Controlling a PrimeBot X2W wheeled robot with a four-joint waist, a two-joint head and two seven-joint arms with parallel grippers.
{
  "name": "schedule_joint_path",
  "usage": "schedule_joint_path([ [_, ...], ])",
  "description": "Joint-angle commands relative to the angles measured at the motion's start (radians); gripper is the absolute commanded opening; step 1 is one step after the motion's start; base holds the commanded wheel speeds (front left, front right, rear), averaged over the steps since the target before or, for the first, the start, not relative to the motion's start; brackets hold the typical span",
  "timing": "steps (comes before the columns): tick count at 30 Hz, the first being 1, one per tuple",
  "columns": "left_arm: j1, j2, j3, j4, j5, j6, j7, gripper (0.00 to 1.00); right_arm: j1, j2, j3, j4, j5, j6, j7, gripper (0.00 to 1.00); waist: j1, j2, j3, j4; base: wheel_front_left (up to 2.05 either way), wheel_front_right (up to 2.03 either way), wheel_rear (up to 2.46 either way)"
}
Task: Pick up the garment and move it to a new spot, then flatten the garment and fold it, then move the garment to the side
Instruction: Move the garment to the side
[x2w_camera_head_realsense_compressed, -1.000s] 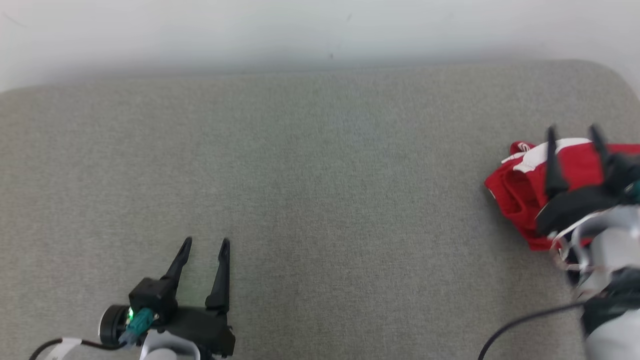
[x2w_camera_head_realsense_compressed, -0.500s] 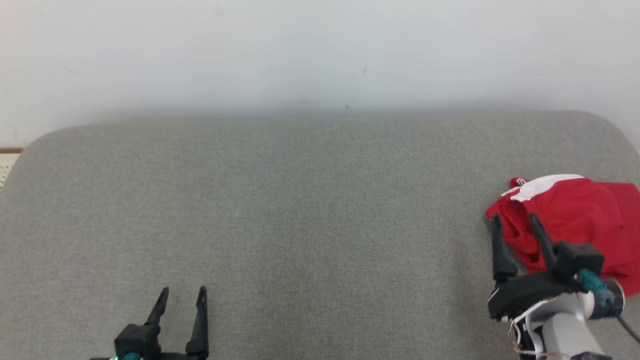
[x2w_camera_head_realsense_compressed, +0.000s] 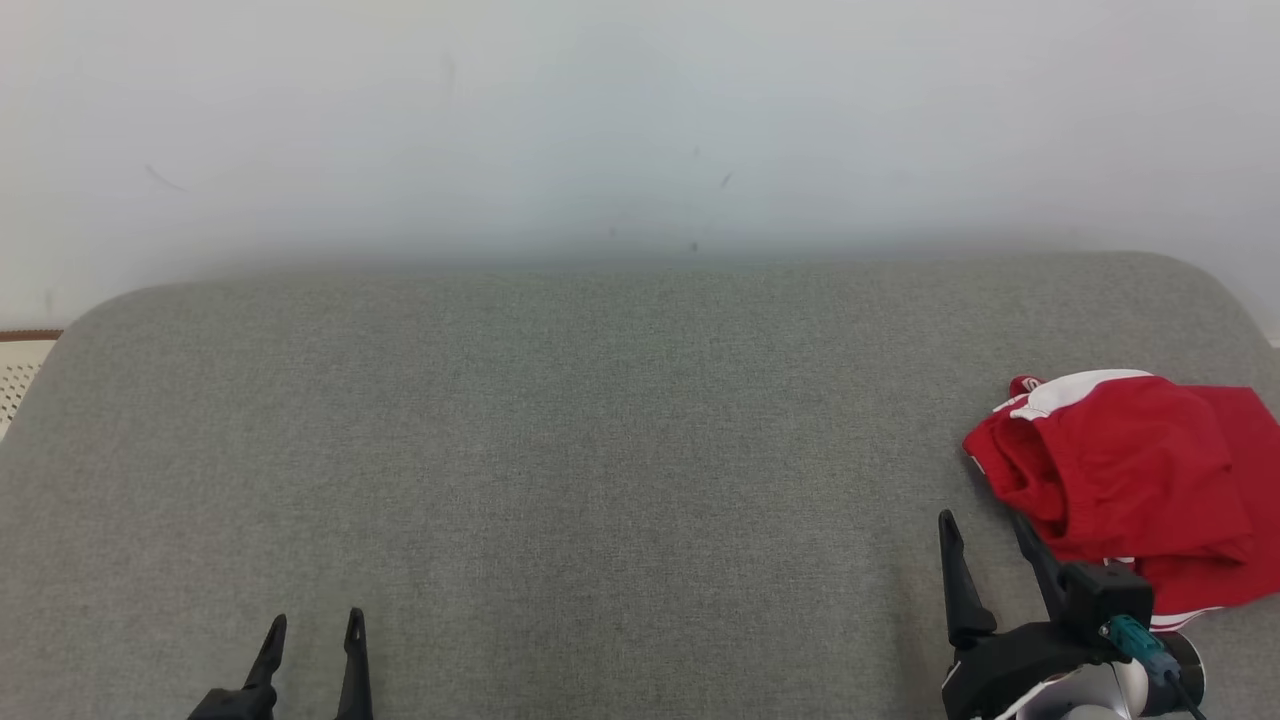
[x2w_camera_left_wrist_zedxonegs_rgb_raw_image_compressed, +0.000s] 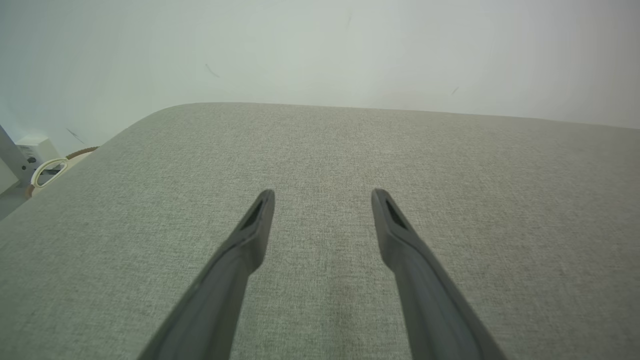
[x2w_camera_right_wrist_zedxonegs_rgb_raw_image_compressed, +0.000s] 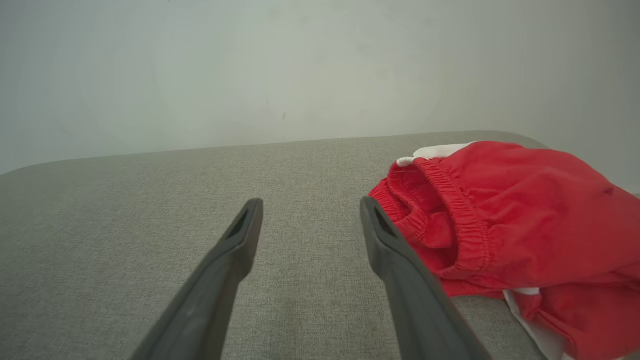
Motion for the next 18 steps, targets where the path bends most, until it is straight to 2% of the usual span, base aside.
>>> schedule_joint_path([
  [1,0.013,0.008,0.006,-0.006,0.007,0.005,-0.001,1.0,0.016,-0.004,0.002,-0.002,-0.007,0.0,-0.004,1.0,0.0001,0.0001,-0.001,-0.002,0.0,0.0,0.0],
  [18,0.037,0.003,0.038,-0.016,0.031,-0.011,-0.001,1.0,0.053,0.008,0.015,-0.019,-0.018,0.0,-0.004,1.0,0.0001,0.0001,-0.006,-0.002,0.0,0.0,0.0],
])
